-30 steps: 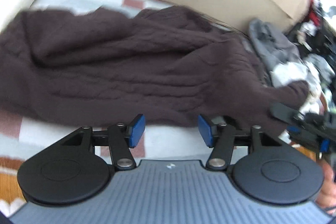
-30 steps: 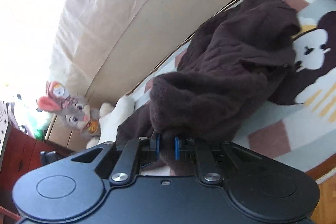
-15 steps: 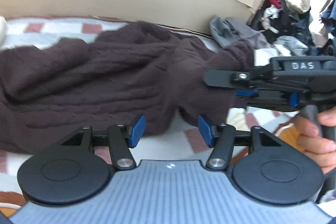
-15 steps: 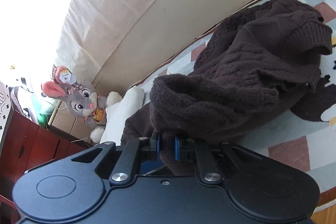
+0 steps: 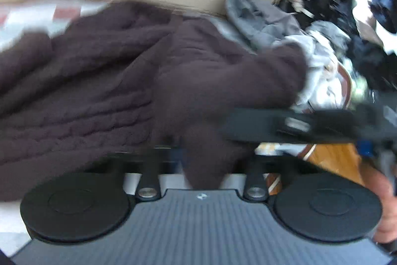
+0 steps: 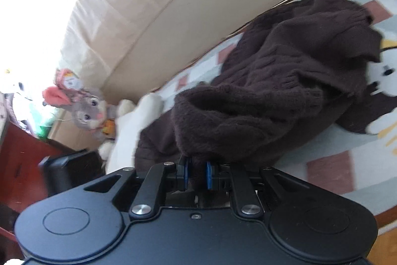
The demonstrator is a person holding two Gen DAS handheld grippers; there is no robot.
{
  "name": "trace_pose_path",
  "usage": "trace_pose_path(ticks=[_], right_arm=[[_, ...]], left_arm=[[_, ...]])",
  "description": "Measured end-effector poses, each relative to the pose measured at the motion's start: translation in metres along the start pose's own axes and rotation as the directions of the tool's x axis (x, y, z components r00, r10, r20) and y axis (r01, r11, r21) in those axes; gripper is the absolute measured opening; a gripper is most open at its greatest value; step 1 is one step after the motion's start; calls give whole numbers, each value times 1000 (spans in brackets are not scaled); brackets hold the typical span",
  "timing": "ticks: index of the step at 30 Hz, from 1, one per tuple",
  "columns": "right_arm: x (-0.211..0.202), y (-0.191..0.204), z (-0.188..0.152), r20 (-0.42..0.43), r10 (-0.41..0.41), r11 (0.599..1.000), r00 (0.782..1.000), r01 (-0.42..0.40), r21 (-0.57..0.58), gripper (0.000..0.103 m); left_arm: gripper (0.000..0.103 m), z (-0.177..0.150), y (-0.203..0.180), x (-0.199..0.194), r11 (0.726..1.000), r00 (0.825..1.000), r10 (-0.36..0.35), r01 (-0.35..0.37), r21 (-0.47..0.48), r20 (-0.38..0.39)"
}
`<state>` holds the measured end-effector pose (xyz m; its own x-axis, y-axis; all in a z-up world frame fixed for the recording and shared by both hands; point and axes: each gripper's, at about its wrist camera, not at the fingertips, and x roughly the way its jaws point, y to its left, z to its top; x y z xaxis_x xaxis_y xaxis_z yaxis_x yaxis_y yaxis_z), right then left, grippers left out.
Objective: Fold clothes
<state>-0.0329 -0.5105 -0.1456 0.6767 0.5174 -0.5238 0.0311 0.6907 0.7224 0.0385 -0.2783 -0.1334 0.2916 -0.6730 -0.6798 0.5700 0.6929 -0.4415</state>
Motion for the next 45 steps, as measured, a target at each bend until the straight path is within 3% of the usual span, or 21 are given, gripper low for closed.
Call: trace_pose_path(ticks=[2, 4, 7, 10, 14, 15, 17, 19, 20, 23, 24, 25, 28, 29, 31, 32, 34, 39, 43, 45], right_arm=[[-16, -11, 3, 48, -31, 999, 998, 30, 20, 26], [-30, -28, 6, 88, -86, 996, 992, 82, 42, 41], [-30, -52, 11, 94, -210, 978, 973, 208, 32, 41], [-15, -52, 13, 111, -259, 964, 960, 264, -35, 40], [6, -51, 16, 139, -320, 934, 937, 337, -121, 40], [11, -51, 16, 147, -335, 924, 931, 355, -142, 41], [21, -51, 18, 164, -363, 902, 917, 390, -184, 50], [33, -52, 20, 176, -386, 884, 905, 418, -210, 70], [42, -55, 23, 171, -392, 885, 904, 422, -199, 71], [73, -59, 24, 153, -423, 869, 893, 447, -210, 71], [79, -62, 24, 166, -441, 862, 882, 468, -194, 71], [81, -65, 26, 185, -448, 862, 875, 478, -169, 64], [69, -77, 32, 270, -411, 896, 871, 440, -55, 24], [62, -76, 34, 293, -410, 896, 864, 442, -49, 17], [47, -63, 34, 354, -446, 852, 822, 511, -114, 14], [39, -56, 34, 385, -461, 826, 800, 545, -144, 13], [22, -43, 35, 452, -484, 767, 750, 612, -193, 12], [-56, -15, 49, 631, -485, 689, 605, 709, -151, 11], [-117, -3, 63, 714, -478, 657, 512, 748, -97, 10], [-143, -5, 66, 751, -490, 623, 442, 781, -53, 10]], left_arm=[[16, 10, 18, 5, 994, 995, 103, -103, -30, 11], [16, 22, 38, 0, 985, 985, 166, -164, -63, 37], [16, 37, 65, -8, 968, 974, 218, -207, -144, 68], [16, 42, 80, -15, 951, 973, 216, -192, -243, 78], [16, 40, 77, -27, 955, 975, 202, -175, -238, 94], [16, 41, 71, -28, 956, 968, 225, -197, -217, 112], [16, 38, 66, -34, 954, 957, 249, -216, -207, 151], [16, 34, 70, -40, 951, 959, 218, -167, -259, 180], [16, 32, 73, -39, 947, 964, 204, -150, -283, 173], [16, 27, 70, -31, 943, 964, 244, -209, -260, 108], [16, 25, 70, -33, 944, 963, 244, -209, -255, 113], [16, 23, 71, -38, 945, 964, 235, -197, -260, 123], [16, 23, 69, -46, 952, 967, 216, -178, -250, 134], [16, 24, 66, -46, 959, 970, 209, -179, -219, 121], [16, 26, 48, -39, 969, 968, 239, -233, -83, 74], [16, 25, 36, -36, 960, 958, 278, -279, 0, 75], [16, 24, 16, -37, 953, 955, 278, -287, 94, 100], [16, 35, -32, -62, 980, 988, 51, -77, 181, 146], [16, 45, -81, -85, 950, 984, -134, 93, 299, 119], [16, 50, -102, -90, 927, 974, -209, 169, 334, 86]])
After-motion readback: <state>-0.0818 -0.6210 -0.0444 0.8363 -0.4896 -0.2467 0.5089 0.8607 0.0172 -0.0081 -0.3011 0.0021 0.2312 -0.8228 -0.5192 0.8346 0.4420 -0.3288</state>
